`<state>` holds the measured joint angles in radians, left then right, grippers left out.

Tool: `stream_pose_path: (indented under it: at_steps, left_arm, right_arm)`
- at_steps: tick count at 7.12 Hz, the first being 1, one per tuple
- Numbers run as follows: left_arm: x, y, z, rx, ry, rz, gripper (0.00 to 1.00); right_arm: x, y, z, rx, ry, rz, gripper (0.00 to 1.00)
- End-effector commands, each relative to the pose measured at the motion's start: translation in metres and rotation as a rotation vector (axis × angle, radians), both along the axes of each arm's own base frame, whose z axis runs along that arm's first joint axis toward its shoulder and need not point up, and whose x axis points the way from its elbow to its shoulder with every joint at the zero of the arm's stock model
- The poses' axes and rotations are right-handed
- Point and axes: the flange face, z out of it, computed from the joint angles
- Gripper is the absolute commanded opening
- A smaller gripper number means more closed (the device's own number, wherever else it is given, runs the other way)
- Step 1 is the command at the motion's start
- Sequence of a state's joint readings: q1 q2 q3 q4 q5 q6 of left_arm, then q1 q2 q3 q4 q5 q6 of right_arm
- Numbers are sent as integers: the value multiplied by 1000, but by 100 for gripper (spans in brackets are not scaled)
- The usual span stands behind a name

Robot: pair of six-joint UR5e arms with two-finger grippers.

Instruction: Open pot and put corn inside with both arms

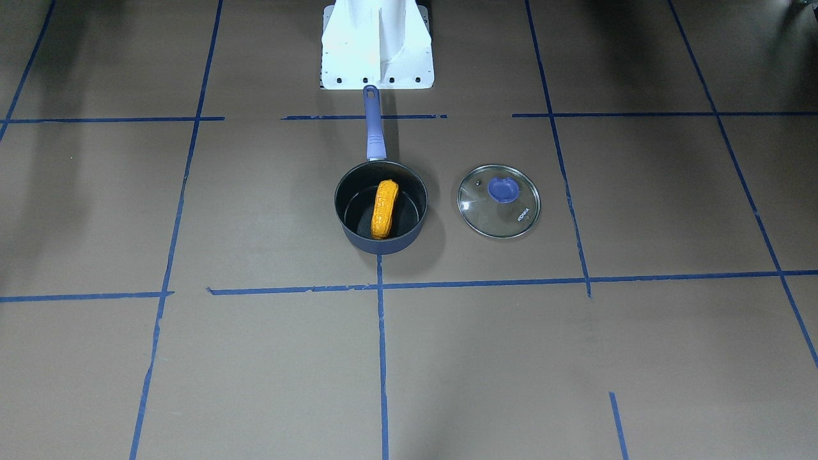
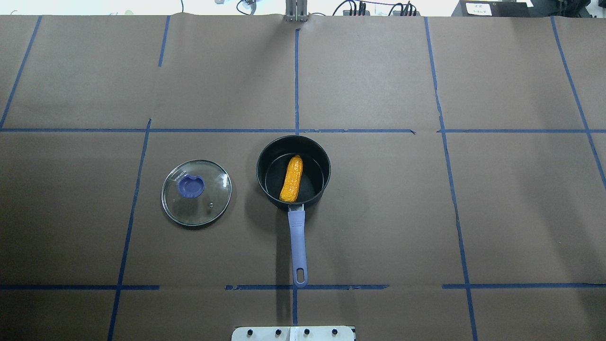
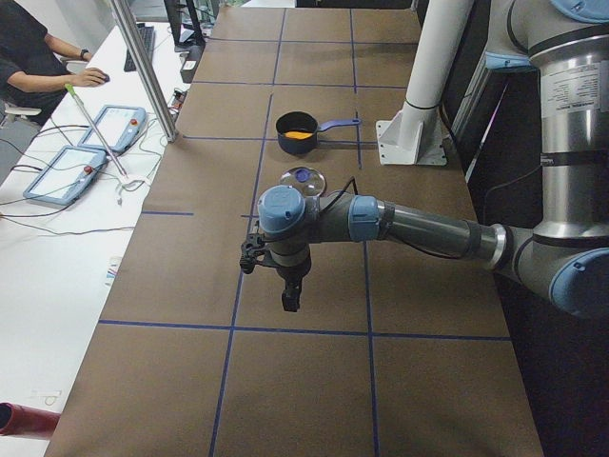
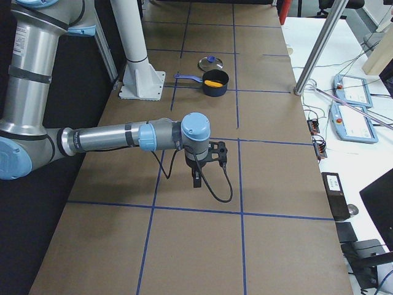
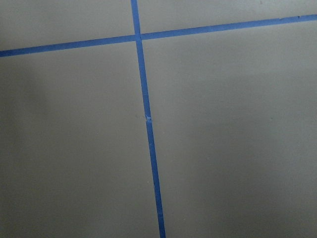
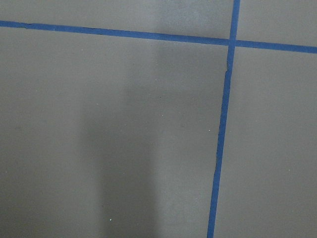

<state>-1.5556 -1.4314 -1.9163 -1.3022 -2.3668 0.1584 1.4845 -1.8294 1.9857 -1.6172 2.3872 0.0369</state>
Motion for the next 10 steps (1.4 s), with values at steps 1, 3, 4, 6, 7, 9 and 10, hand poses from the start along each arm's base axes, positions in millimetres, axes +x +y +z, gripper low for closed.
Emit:
stream_pose_path:
  at_steps: [1, 3, 4, 6, 7, 9, 10]
  left_arm:
    - [1, -1, 1, 5, -3, 2, 100]
    - [1, -1, 3, 2, -1, 3, 100]
    - [1, -1, 8, -8, -1, 4, 100]
    - [1, -6, 3, 0, -3, 3, 100]
    - [1, -7, 10, -12, -9, 5, 100]
    - [0, -6, 42, -75, -9, 4, 100]
    - [0, -6, 44, -80, -9, 4, 100]
  right_arm:
    - [0, -1, -3, 7, 1, -1, 100]
    - [0, -2, -2, 11, 4, -4, 100]
    - [0, -2, -1, 10, 5, -6, 100]
    - [5, 1, 16, 15, 26, -34, 100]
    - [5, 1, 16, 20, 26, -37, 100]
    - [6, 3, 25, 2, 26, -39, 100]
    - [5, 3, 27, -1, 26, -39, 100]
